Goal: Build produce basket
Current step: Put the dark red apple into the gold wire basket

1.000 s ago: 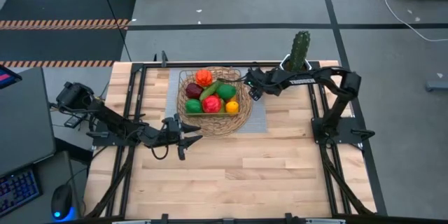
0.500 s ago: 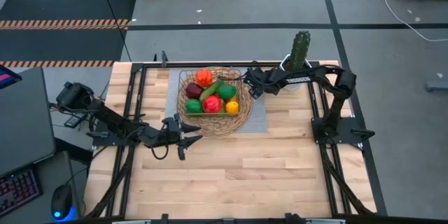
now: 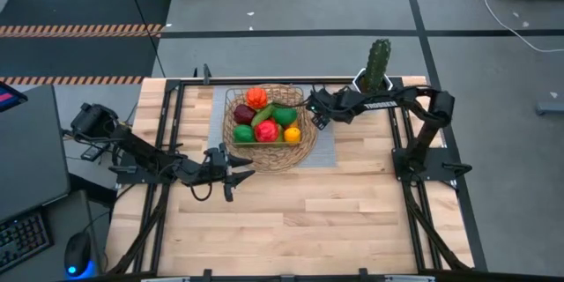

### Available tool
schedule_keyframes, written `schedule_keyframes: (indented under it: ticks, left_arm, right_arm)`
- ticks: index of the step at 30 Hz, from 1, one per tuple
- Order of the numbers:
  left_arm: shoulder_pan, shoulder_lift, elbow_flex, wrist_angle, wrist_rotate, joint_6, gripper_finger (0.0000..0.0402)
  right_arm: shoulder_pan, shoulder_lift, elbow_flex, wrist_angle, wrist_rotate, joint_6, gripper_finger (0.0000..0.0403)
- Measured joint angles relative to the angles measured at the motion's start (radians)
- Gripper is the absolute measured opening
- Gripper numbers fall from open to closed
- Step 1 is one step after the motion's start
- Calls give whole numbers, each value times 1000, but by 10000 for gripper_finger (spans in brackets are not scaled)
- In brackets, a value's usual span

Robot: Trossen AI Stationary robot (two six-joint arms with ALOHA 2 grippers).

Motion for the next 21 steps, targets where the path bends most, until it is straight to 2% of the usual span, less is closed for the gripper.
schedule_keyframes:
  ticks: [8,12,17,21]
  left_arm:
    - [0,0,0,0,0,0,172]
    - [0,0,0,0,0,0,172]
    - [0,0,0,0,0,1,172]
    - [0,0,0,0,0,0,172]
  right_arm:
    - [56,-157,0,-31,106,8,352]
    - [96,-255,1,15,140,1,352]
    - [163,-357,1,160,140,-23,352]
    - [217,-384,2,373,31,-66,352]
